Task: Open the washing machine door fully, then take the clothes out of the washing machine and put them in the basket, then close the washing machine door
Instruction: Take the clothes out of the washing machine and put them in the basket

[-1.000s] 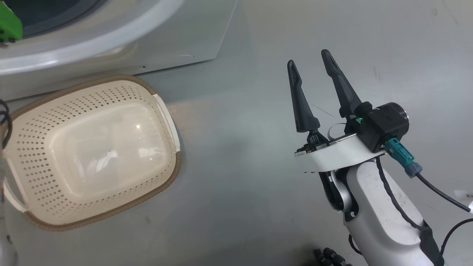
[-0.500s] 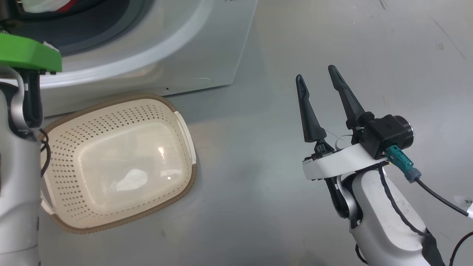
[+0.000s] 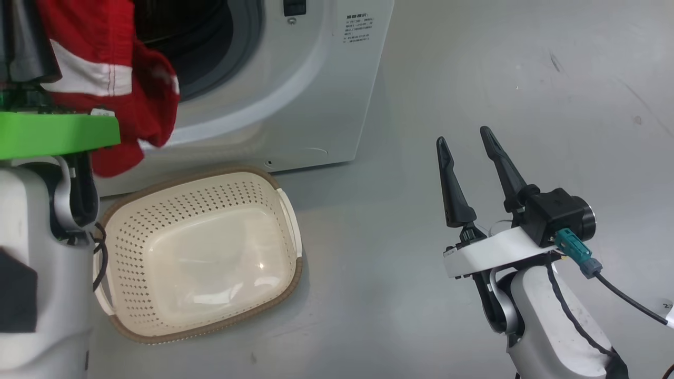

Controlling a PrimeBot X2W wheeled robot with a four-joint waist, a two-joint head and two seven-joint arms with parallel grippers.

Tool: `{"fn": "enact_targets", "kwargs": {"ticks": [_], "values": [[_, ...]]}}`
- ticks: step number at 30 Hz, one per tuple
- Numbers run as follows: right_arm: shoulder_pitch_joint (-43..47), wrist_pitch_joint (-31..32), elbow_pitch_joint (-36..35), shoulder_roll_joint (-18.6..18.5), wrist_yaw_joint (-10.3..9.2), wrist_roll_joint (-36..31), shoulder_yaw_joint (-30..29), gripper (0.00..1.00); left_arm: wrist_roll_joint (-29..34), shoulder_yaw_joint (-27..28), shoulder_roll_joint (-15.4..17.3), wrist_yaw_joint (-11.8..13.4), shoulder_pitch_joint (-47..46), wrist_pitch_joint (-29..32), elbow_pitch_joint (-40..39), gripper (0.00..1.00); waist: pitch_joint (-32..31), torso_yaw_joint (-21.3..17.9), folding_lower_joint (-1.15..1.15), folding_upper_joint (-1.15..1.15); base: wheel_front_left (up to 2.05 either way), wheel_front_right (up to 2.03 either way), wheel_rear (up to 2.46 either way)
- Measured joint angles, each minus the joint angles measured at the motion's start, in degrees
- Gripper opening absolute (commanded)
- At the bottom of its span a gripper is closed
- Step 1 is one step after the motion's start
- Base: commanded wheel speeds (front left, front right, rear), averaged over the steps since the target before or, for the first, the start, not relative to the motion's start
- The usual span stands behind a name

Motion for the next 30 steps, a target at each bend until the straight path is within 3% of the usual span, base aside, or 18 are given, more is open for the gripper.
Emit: {"fn": "enact_targets", "kwargs": {"ticks": [15, 30], "values": [[4.4, 0.0, 0.3, 0.0, 0.51, 0.0, -1.6, 1.00, 0.7, 0.2, -0.5, 2.1, 9.7, -0.4, -11.2, 0.00, -6.8, 2.7, 0.00, 0.00, 0.00, 0.00, 0.00], [5.9, 0.0, -1.0, 0.1, 1.07, -0.5, -2.1, 1.00, 0.0, -1.9, -3.0, 4.6, 23.3, 3.8, -11.7, 0.00, -6.2, 3.1, 0.00, 0.00, 0.00, 0.00, 0.00]]}}
